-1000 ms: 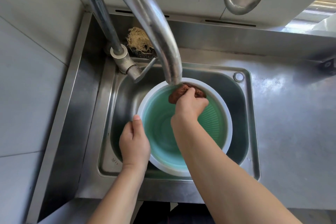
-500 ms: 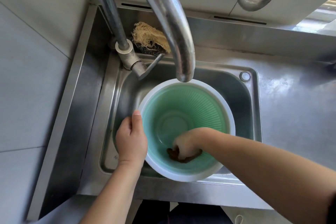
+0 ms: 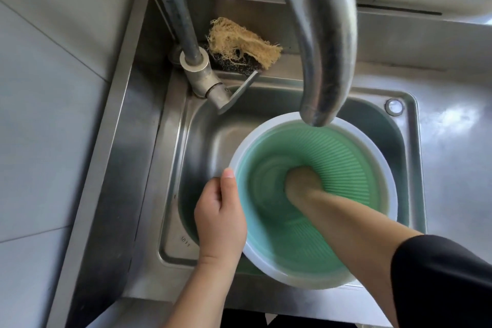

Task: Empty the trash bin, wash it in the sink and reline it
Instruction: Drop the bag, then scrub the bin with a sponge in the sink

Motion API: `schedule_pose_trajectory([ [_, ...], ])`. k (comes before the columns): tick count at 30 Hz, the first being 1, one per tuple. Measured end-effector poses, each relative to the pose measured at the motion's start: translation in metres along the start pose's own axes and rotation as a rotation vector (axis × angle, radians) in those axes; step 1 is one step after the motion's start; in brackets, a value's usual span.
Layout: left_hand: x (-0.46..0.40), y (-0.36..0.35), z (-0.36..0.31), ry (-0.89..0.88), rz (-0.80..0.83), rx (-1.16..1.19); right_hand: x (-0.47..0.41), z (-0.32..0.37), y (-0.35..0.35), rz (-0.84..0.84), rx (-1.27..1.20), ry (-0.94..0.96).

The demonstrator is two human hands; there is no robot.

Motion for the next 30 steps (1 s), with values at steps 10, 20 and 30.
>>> schedule_pose_trajectory([
  [10,-0.002,-0.002,0.006,0.016,-0.028,0.038,0.004,0.051,0.001,0.002,-0.552,-0.085],
  [20,-0.002,-0.003,-0.002,0.029,-0.059,-0.035,0.058,0.047,-0.034,0.648,-0.049,0.231],
  [30,-0.004,0.0,-0.013,0.06,-0.013,-0.154,0.134,0.006,0.03,0.604,0.027,0.422],
])
Point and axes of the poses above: each hand's wrist, its own x-axis away from the middle knuckle, its own y-axis out of the back of the hand, z = x × y, the point moved 9 cm from there along -x, towards the middle knuckle, and after that the axes turned 9 degrees about -y, right-handed, at the moved point
